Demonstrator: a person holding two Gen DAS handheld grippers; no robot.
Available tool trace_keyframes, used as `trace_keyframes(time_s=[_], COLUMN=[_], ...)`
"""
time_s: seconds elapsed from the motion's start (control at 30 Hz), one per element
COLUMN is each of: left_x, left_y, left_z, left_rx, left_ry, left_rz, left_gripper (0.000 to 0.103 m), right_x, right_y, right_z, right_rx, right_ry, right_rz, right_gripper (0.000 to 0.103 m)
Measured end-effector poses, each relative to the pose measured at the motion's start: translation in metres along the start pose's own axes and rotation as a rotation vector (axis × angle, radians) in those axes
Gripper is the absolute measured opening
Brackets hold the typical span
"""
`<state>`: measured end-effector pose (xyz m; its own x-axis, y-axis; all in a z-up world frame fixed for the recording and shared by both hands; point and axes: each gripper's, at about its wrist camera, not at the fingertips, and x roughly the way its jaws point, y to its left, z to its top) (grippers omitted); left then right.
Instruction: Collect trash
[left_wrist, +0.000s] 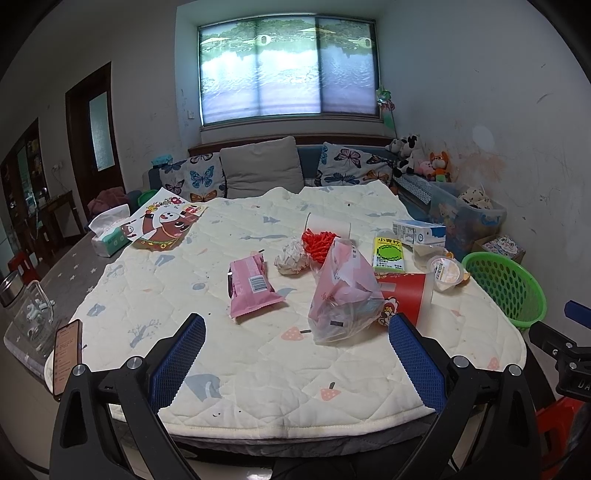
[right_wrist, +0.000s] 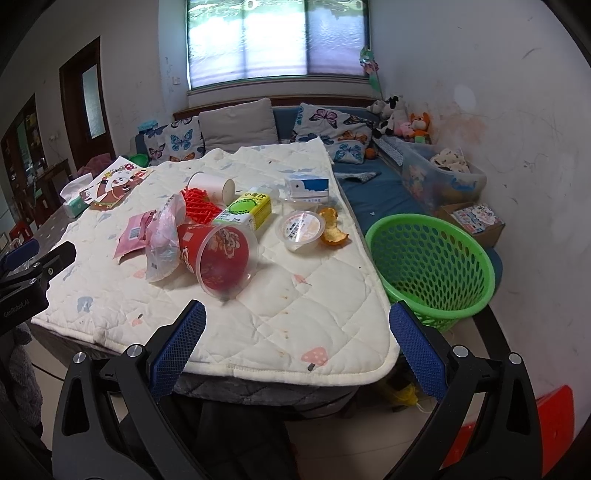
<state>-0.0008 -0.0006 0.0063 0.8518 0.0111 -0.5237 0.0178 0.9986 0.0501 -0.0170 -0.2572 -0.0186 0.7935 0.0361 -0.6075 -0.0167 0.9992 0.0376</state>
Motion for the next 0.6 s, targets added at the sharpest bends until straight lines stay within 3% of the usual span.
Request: trace_keyframes(time_s=[0.6], left_x=[0.0011], left_y=[-0.0015], left_z=[0.0004], left_rx=[0.000], left_ry=[0.001], left_rz=[0.000], left_gripper=[0.097], right_x=[0.0017], right_y=[0.0005], right_z=[0.0009], right_rx=[0.001], right_ry=[0.000], right_rz=[-0.001], right_gripper=[0.099])
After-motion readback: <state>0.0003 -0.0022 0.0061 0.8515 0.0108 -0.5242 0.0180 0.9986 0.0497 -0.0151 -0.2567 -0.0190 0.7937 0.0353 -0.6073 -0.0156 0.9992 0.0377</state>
